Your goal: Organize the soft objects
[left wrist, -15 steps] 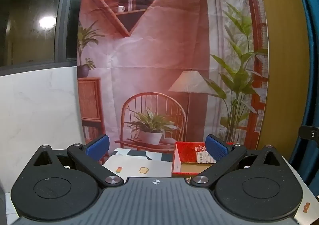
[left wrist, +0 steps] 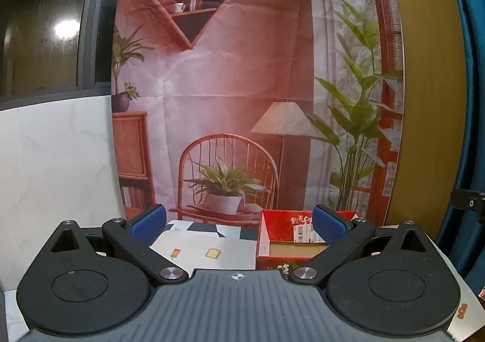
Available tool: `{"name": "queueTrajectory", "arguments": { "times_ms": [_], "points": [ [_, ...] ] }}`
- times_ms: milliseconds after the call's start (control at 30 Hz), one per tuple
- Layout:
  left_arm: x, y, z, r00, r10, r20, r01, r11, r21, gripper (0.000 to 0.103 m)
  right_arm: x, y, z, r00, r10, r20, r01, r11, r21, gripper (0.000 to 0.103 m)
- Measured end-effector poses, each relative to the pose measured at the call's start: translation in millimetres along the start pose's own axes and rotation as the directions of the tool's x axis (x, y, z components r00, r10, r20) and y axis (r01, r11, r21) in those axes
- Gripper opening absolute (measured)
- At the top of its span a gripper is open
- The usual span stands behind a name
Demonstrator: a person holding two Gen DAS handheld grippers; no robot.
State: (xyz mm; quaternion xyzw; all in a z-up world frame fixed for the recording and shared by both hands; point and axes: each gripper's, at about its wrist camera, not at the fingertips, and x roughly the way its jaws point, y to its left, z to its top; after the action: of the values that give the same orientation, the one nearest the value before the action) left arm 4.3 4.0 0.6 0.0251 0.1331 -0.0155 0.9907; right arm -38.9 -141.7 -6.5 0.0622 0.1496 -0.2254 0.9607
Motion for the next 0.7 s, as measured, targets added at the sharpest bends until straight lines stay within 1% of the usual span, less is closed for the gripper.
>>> {"name": "queueTrajectory", "arguments": {
  "times_ms": [33,133,200,400,700],
  "points": [
    [0.2,-0.4,0.0,1.000,0.001,-0.001,-0.001,1.000,0.001,0.103,4.4,-5.2,-2.4,1.000,0.002,-0.003,-0.002,1.000,0.000,0.103],
    [0.5,-0.9,-0.7,1.000,-0.001,-0.004,0.001,1.000,-0.001,0.103,0.8,-8.6,-7.9,1.000,0.005,-0.007,-0.005,1.000,0.000,0.103],
    [1.1,-0.9,-1.4,1.000,-0.004,-0.009,0.004,1.000,-0.001,0.103,5.1,-3.1,-3.8,1.000,0.001,-0.017,-0.001,1.000,-0.003,0.103],
    [4.2,0.5,-0.6,1.000,-0.014,-0.027,0.014,1.000,-0.009,0.103,4.2,-3.6,-3.6,1.000,0.002,-0.023,-0.002,1.000,-0.004,0.103],
    [3.4,1.4,-2.4,0.999,-0.015,-0.029,0.015,1.000,-0.019,0.103,5.6,-1.3,-5.7,1.000,0.001,-0.026,-0.001,1.000,-0.007,0.103]
  ]
}}
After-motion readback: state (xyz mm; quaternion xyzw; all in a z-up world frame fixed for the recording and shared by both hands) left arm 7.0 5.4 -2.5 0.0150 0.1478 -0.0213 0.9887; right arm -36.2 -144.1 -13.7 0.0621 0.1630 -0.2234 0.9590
